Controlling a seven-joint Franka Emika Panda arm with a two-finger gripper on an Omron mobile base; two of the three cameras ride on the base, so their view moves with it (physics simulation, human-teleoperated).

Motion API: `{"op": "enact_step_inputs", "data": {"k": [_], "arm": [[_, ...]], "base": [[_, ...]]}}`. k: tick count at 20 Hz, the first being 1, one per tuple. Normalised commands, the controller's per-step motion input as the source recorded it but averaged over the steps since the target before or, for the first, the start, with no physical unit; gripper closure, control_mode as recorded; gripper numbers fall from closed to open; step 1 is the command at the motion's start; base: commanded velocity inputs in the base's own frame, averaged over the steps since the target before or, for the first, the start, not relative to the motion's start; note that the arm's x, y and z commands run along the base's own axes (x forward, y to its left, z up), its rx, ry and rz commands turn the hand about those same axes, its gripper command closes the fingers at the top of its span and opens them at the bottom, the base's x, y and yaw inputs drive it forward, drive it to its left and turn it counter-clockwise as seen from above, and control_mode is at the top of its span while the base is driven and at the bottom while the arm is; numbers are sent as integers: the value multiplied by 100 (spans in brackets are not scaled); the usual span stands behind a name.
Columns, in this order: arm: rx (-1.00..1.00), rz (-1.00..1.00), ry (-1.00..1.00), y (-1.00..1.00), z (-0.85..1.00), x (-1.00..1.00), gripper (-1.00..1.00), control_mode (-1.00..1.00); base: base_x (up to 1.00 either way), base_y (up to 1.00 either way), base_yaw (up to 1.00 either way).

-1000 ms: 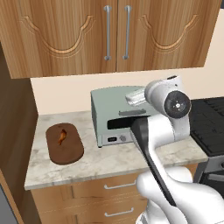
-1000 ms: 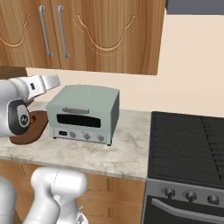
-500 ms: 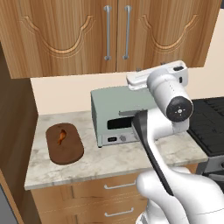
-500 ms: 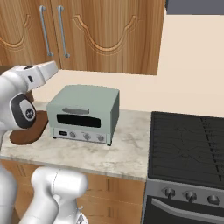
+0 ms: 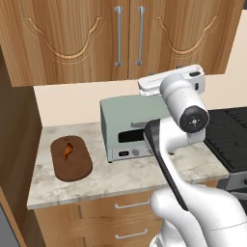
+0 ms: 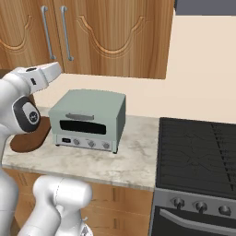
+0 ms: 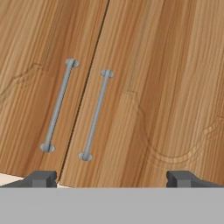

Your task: Open the cabinet, retrieve the rolling pin, and place it next to the meat on the cutting board to prepare for tenderizing.

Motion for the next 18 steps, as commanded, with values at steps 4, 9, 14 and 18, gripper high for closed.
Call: {"op": "enact_step_inputs", "data": {"k": [4,9,14,18], "arm": [[0,0,0,0,0,0,-100,-100],[0,0,0,0,0,26,-100,-100],[3,0,6,0,-1,61,-100,-100],[4,0,6,4,-6,36,-100,-100]], "base": [[0,0,0],[0,0,0],[0,0,0],[0,0,0]]}}
